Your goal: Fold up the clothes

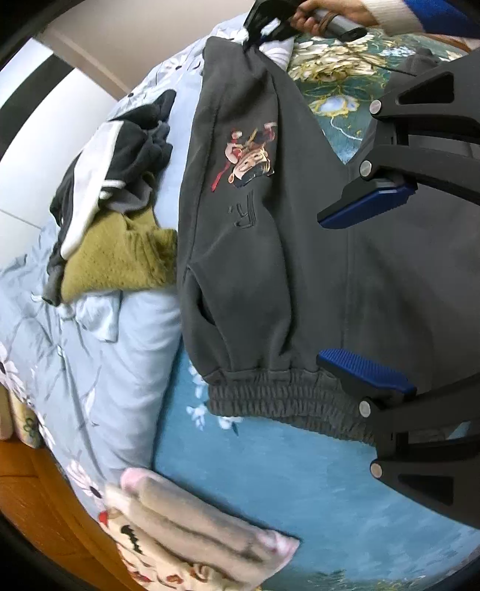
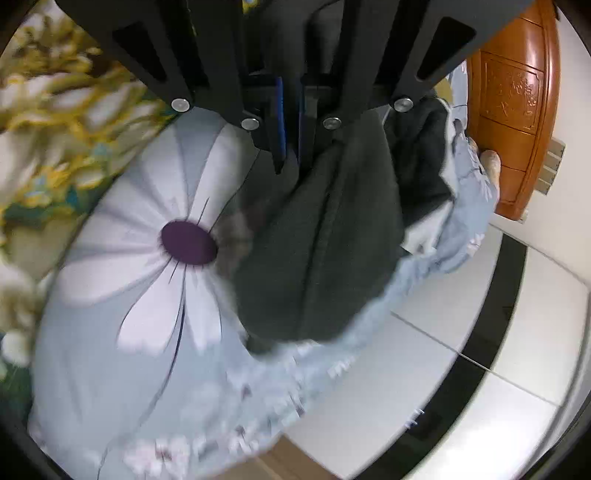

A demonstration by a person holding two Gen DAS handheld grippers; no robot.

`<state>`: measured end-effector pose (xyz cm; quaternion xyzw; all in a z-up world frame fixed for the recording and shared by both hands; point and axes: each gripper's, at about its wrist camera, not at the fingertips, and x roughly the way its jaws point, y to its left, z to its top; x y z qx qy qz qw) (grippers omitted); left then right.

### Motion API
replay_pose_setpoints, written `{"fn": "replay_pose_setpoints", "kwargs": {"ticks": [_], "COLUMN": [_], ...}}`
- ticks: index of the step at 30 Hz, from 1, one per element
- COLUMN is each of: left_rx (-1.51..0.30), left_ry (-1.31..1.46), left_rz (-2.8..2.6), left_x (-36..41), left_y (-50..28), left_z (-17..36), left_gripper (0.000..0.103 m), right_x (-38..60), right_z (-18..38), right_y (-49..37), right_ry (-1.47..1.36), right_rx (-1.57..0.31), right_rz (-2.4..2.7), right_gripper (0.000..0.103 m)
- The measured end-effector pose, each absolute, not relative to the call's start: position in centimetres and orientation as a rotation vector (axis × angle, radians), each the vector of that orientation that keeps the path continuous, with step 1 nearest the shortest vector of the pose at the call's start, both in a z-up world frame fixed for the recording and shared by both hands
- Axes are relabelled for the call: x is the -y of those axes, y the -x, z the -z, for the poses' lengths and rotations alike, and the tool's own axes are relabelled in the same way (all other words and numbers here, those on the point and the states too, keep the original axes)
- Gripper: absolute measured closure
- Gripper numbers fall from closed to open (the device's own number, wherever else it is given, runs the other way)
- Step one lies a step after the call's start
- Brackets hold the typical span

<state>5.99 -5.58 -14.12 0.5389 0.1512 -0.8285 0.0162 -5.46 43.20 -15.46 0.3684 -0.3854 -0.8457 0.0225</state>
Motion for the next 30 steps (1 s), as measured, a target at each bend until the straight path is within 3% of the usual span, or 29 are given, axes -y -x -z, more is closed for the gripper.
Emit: {"fn": "replay_pose_setpoints", "kwargs": {"ticks": [4, 7, 11, 13, 15, 20, 23, 26, 30], "left_rx": [-0.494, -0.507, -0.502, -0.474, -0.460, -0.464, -0.430, -0.405, -0.378], "left_ry": [-1.682, -1.705, -1.716, -1.716, -1.713, -1.708, -1.701, -1.700, -1.704], "left_rz": [2.579, 2.567, 2.579, 2.582, 2.580, 2.582, 2.606, 2.621, 2.634], "left_x": [5.5, 5.2, 4.4, 4.2, 4.1, 3.5, 2.5, 1.8, 1.3], "left_y": [-6.3, -6.5, -6.9, -7.0, -7.1, -7.2, -7.3, -7.3, -7.4], "left_z": [14.1, 14.3, 13.8, 13.5, 13.3, 12.8, 12.1, 11.7, 11.2], "left_gripper": [0.032, 0.032, 0.031, 0.031, 0.031, 0.031, 0.031, 0.031, 0.031], "right_x": [-41.7, -41.9, -45.1, -46.5, -48.1, -52.7, -54.4, -54.7, -54.1], "right_z": [10.4, 12.3, 17.6, 18.4, 18.3, 19.8, 22.0, 24.4, 25.2], "right_y": [-1.4, -3.7, -4.7, -6.5, -8.7, -9.9, -9.0, -7.8, -5.8], "right_ry": [-0.984, -1.182, -1.398, -1.362, -1.321, -1.219, -1.199, -1.135, -1.090], "right_rx": [0.937, 0.875, 1.133, 1.217, 1.258, 1.624, 1.854, 2.072, 2.157], "right_rz": [2.786, 2.787, 2.552, 2.526, 2.572, 2.512, 2.406, 2.206, 2.084], "right_gripper": [0.098, 0.098, 0.095, 0.086, 0.068, 0.067, 0.057, 0.057, 0.057]}}
